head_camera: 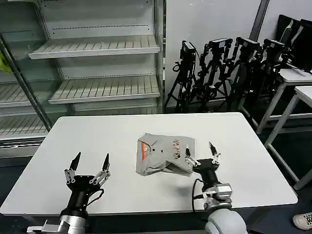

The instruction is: Fold and organize the clothes.

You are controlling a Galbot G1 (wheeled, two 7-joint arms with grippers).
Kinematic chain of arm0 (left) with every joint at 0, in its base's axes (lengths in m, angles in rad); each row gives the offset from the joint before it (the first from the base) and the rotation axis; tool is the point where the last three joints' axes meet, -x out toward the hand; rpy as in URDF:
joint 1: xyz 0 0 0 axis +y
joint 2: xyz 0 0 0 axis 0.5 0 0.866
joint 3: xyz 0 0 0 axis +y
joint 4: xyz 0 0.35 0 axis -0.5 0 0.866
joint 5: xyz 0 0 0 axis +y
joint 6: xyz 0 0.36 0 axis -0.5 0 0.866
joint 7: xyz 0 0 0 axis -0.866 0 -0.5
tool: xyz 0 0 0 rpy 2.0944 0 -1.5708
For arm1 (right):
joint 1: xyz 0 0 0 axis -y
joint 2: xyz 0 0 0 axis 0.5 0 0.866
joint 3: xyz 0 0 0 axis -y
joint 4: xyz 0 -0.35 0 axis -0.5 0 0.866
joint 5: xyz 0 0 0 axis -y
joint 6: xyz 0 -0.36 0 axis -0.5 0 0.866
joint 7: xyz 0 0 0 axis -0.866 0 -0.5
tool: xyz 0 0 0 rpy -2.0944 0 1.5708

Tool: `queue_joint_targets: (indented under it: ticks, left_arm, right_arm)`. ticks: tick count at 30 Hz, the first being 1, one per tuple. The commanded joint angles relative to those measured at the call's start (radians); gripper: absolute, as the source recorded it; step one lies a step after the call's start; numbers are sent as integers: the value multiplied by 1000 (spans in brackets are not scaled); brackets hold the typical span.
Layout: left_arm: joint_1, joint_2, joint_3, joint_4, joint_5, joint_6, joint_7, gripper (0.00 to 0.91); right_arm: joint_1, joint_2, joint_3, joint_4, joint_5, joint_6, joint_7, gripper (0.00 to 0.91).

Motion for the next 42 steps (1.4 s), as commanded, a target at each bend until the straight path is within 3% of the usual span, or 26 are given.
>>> queue_joint_targets:
  ticks: [1,5,6,7,8,9,13,37,39,40,42]
  left_arm:
    - [12,-4,22,-8,7,0,1,907]
    - [16,-4,17,-5,4,0,0,907]
    - [14,-3,16,-3,4,0,0,907]
    - [12,-3,17,1,3,1,0,907]
    - [10,-3,16,3,3,0,0,907]
    - [11,-3,16,4,2,0,0,907]
    - [17,-5,20,-1,3,1,-1,907]
    - [-5,5,45,11,-15,14,-2,907]
    - [-7,6,49,14,-15,15,-2,907]
    - [-9,6,50,14,-15,15,-2,907]
    - [-11,7,53,14,-18,15,-2,907]
  right_arm:
    - [217,11,-213,-123,0,-273,-25,907]
    - [262,-1,-256,-204,-14,-275,-16,907]
    - [269,0,-258,-218,-13,-275,-10,655]
    - [275,0,-256,-234,-6,-275,-1,474]
    - [284,1,-253,-246,11,-275,9,101]
    - [290,1,-251,-254,25,-274,21,0]
    - [275,-14,-235,-243,84,-275,39,0]
    - [177,-116,-171,-209,125,-267,-3,0]
    - [181,-105,-170,-204,165,-209,6,0]
    - [186,-94,-169,-202,179,-127,10,0]
    - [197,-78,-169,-193,188,-49,28,0]
